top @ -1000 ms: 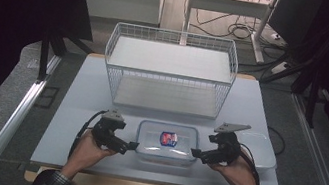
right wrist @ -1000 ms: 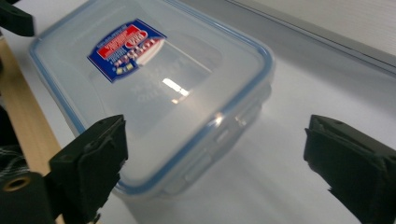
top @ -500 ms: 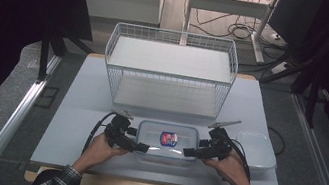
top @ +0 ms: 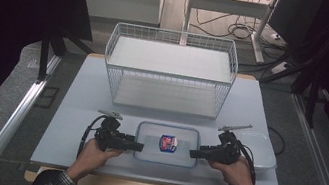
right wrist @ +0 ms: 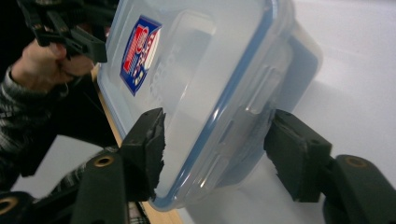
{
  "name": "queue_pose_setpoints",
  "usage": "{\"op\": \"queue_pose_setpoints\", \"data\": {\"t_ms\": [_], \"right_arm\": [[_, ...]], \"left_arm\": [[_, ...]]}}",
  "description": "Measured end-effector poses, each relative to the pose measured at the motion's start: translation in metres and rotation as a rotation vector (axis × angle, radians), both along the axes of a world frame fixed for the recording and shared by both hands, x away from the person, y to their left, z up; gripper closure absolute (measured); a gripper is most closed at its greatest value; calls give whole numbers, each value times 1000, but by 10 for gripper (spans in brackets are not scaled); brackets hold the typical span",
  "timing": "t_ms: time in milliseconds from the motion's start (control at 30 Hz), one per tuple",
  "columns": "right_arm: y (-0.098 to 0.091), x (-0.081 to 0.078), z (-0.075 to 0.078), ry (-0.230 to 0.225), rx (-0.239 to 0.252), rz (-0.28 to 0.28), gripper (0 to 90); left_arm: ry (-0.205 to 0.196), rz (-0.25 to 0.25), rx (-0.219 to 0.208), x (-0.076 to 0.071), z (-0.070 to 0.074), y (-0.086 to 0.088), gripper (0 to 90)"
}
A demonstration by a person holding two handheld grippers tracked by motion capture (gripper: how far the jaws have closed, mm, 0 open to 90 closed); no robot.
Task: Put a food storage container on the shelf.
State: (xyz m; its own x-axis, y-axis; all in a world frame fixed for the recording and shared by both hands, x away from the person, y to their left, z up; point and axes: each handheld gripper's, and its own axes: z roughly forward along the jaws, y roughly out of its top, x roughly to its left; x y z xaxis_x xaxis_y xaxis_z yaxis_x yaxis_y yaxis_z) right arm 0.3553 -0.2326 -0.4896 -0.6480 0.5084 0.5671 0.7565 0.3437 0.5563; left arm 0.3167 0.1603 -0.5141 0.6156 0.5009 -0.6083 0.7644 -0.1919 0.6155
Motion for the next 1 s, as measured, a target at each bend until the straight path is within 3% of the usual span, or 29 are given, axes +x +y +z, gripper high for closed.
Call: {"op": "queue_pose_setpoints", "data": {"t_ms": [100,133,233,333,433,733,1000], "right_arm": [[1,-3,3,12,-4,-39,433],[1,-4,4,7,-4,-48,455],[2,-9,10,-22,-1,-80,516],[7,-13,14,-74,-27,-94,514],[10,-15,13,-107,-19,-112,508],[13,-11,39,-229,41,-122,509],[20,3,66,-275,51,-101,509]], "left_arm": [[12,39,-19,-1,2,1,441],[-4,61,-25,-1,4,2,461],[-39,87,-14,-1,8,4,506],[-51,112,-15,0,10,5,512],[-65,123,-17,0,12,7,519],[-154,131,-15,2,44,13,526],[-214,147,0,13,81,19,523]]}}
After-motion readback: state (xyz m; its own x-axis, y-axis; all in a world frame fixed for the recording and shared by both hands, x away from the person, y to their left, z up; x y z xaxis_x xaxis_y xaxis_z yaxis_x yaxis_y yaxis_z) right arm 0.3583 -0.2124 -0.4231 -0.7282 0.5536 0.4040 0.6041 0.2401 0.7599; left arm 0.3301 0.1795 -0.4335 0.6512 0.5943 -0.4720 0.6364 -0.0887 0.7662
